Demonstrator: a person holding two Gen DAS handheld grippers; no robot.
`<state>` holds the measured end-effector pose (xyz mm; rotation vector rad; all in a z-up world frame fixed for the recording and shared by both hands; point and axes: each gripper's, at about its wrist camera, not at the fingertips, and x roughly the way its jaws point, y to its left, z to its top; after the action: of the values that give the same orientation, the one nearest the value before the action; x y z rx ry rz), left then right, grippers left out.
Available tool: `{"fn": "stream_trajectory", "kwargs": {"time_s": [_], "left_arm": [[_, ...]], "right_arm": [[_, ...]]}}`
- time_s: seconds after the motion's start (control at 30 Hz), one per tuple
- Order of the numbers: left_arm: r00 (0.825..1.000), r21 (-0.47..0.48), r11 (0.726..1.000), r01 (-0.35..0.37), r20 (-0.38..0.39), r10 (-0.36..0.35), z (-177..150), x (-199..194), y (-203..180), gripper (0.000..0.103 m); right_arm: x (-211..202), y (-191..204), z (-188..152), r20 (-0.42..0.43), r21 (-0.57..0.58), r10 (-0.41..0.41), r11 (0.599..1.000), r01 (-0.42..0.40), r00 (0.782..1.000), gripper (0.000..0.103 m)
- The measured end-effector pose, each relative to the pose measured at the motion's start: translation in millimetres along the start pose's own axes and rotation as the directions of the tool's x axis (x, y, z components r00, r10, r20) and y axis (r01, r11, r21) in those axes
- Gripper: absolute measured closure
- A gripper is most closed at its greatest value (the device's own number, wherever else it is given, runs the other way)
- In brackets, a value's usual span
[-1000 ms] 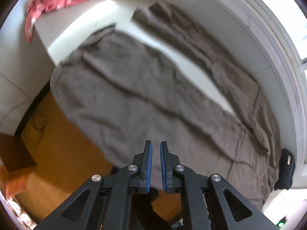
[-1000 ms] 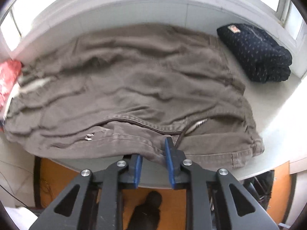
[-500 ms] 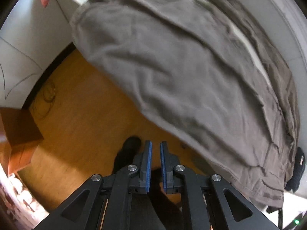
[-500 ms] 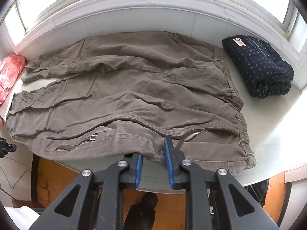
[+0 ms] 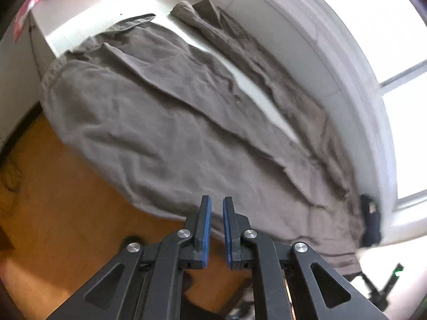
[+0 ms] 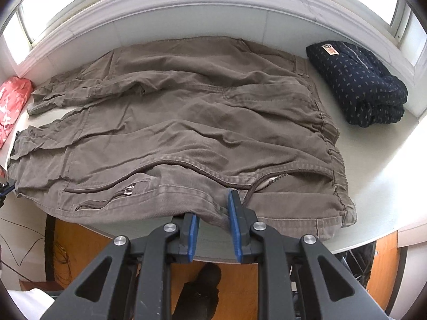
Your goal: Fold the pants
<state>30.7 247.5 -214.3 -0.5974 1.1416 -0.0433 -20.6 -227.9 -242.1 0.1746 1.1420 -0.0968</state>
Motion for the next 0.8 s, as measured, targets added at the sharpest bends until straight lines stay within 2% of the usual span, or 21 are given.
{"fn": "stream_trajectory", "kwargs": {"time_s": [0.03,0.07,0.2,0.3,0.33,0.37,0.4,0.43,0.47,0.5,0.57,0.7,0.8], "left_arm": [[0.997,0.038,0.996,-0.079,-0.001,0.079,2.3,4.1,-2.3,0.094],[0.985,0.078,0.982,-0.173,-0.008,0.174,1.1,7.8,-5.1,0.094],[0.983,0.063,0.983,-0.174,-0.051,0.177,-2.1,10.1,8.4,0.094],[0.982,0.027,0.983,-0.18,-0.052,0.182,-6.9,13.5,17.7,0.094],[0.982,0.013,0.984,-0.18,-0.052,0.181,-7.5,13.7,20.9,0.09],[0.98,-0.002,0.981,-0.192,-0.05,0.191,-7.5,15.1,23.5,0.061],[0.982,-0.036,0.983,-0.182,-0.053,0.18,-10.0,13.2,29.8,0.027],[0.988,-0.074,0.986,-0.149,-0.058,0.145,-10.6,12.9,36.7,0.007],[0.992,-0.115,0.987,-0.114,-0.063,0.107,-9.5,16.3,43.4,0.0],[0.995,-0.149,0.985,-0.09,-0.043,0.085,-8.6,19.8,49.9,0.0],[0.995,-0.149,0.984,-0.1,-0.014,0.099,-6.2,25.1,54.2,0.0],[0.995,-0.176,0.98,-0.095,-0.059,0.086,-1.7,54.6,65.5,0.0],[0.995,-0.184,0.978,-0.093,-0.065,0.082,-0.9,73.7,70.8,0.0]], "right_arm": [[0.7,-0.4,-0.2,-0.003,0.002,0.001,1.0,-0.001,1.0,0.086],[1.4,-0.5,-0.4,-0.006,0.005,0.001,1.0,-0.001,1.0,0.086],[3.7,-0.5,-1.6,-0.015,0.008,0.0,1.0,0.0,1.0,0.086],[5.2,-0.9,-2.5,-0.02,0.011,0.0,1.0,0.001,1.0,0.086],[5.8,-0.8,-2.7,-0.023,0.01,-0.001,1.0,0.001,1.0,0.086],[6.3,-0.9,-2.4,-0.024,0.01,-0.001,1.0,0.001,1.0,0.086],[6.4,-0.6,-2.3,-0.024,0.008,-0.002,1.0,0.003,1.0,0.086],[6.1,-0.4,-2.2,-0.024,0.006,-0.004,1.0,0.004,1.0,0.086],[5.2,-0.2,-2.0,-0.021,0.005,-0.004,1.0,0.004,1.0,0.086],[3.5,-0.3,-1.7,-0.014,0.006,-0.002,1.0,0.002,1.0,0.086],[-0.7,-1.2,-1.5,-0.001,0.012,0.005,1.0,-0.005,1.0,0.086],[-13.8,-0.9,1.0,0.033,0.005,0.029,1.0,-0.029,0.999,0.089],[-33.1,-0.4,3.7,0.068,-0.002,0.064,0.998,-0.064,0.996,0.091]]}}
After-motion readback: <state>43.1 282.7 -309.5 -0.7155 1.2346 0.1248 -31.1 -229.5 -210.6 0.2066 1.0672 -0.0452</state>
